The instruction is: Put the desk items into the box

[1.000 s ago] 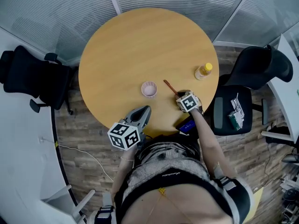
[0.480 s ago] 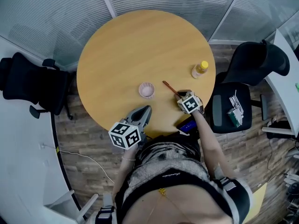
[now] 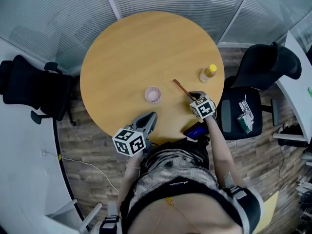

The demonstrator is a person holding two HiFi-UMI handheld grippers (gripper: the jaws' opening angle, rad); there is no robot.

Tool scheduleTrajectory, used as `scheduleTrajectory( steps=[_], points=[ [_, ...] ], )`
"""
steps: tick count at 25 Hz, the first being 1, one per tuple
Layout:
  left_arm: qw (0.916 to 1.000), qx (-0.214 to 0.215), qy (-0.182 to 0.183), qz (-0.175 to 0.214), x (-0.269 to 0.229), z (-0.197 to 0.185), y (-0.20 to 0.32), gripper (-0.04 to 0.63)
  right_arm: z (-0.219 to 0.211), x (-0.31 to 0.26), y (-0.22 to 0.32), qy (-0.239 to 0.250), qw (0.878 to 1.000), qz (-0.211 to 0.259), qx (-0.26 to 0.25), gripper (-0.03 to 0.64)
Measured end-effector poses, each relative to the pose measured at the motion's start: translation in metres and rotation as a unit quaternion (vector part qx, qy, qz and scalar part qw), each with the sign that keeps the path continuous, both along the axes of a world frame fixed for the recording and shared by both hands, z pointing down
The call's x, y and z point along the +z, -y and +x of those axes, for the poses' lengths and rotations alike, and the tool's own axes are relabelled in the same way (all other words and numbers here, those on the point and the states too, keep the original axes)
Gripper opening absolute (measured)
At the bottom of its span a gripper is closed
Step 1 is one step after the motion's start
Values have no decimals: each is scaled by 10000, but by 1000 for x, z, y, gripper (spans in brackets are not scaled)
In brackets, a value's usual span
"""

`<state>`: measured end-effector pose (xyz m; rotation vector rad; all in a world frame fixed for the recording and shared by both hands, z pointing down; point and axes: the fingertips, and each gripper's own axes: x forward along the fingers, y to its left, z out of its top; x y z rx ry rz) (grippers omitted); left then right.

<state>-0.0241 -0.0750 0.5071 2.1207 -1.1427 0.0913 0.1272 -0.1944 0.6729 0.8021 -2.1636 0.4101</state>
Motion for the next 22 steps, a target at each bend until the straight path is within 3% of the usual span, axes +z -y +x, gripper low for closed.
scheduleTrajectory(
  steps=[14,22],
  points=[
    [9999,27,-2,-144,9,2,-2,18,-4,-32,10,-53,9979,536,-368,60],
    [9997,-28,26,-227,14,0,0,18,-14,-49,9,-104,9967,598,-545,60]
  ],
)
